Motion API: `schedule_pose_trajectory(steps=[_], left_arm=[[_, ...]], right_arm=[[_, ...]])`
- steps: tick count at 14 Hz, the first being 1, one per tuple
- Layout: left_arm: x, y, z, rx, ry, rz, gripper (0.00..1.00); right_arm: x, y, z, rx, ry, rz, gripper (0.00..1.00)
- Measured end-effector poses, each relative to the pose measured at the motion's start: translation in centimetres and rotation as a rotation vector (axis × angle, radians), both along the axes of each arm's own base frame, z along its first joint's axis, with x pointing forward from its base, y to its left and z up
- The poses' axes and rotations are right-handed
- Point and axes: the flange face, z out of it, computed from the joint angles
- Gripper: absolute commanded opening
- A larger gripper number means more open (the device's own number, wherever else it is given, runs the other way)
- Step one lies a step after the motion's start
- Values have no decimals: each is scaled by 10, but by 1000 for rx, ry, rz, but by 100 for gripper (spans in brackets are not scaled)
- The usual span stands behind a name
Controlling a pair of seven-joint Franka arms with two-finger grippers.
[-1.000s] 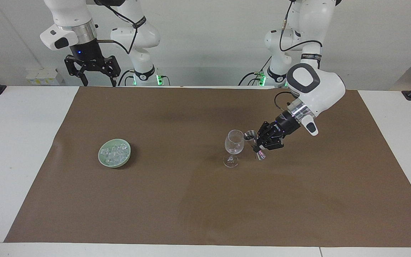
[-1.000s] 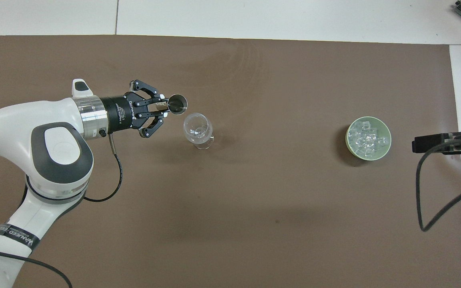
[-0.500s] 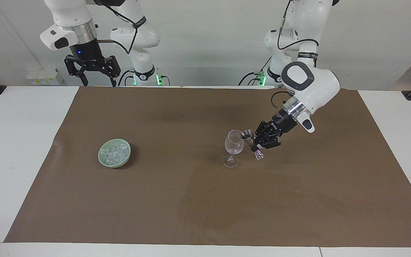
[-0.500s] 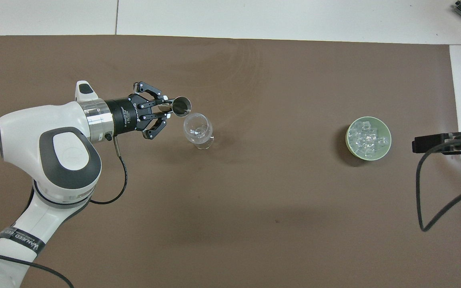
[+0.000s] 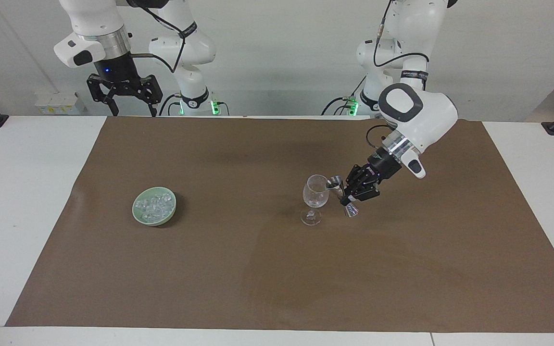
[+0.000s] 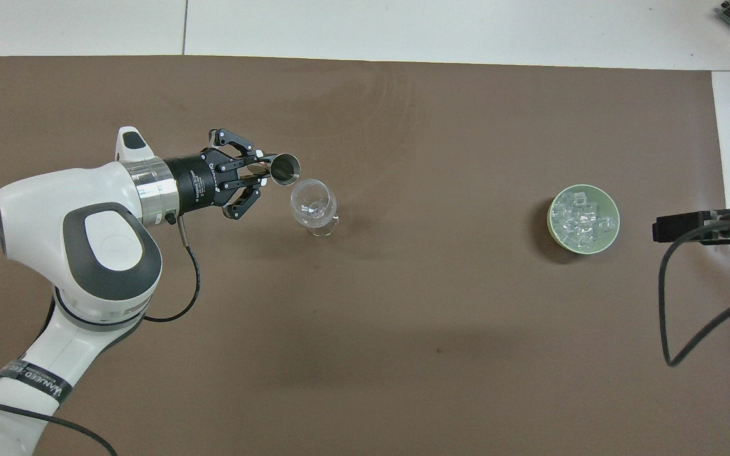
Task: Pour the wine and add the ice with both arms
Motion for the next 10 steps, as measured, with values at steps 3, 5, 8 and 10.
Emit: schedule_pose_trajectory(steps=[3, 5, 8, 10], left_arm=[[-1, -4, 2, 10, -20, -5, 0], [-2, -8, 3, 15, -29, -6, 0], [-5, -15, 6, 31, -59, -13, 0], [-5, -15, 6, 42, -81, -27, 0]], right_arm=[[0, 0, 0, 0, 0, 0, 100], [0, 0, 0, 0, 0, 0, 100], [0, 0, 0, 0, 0, 0, 100], [0, 0, 0, 0, 0, 0, 100]])
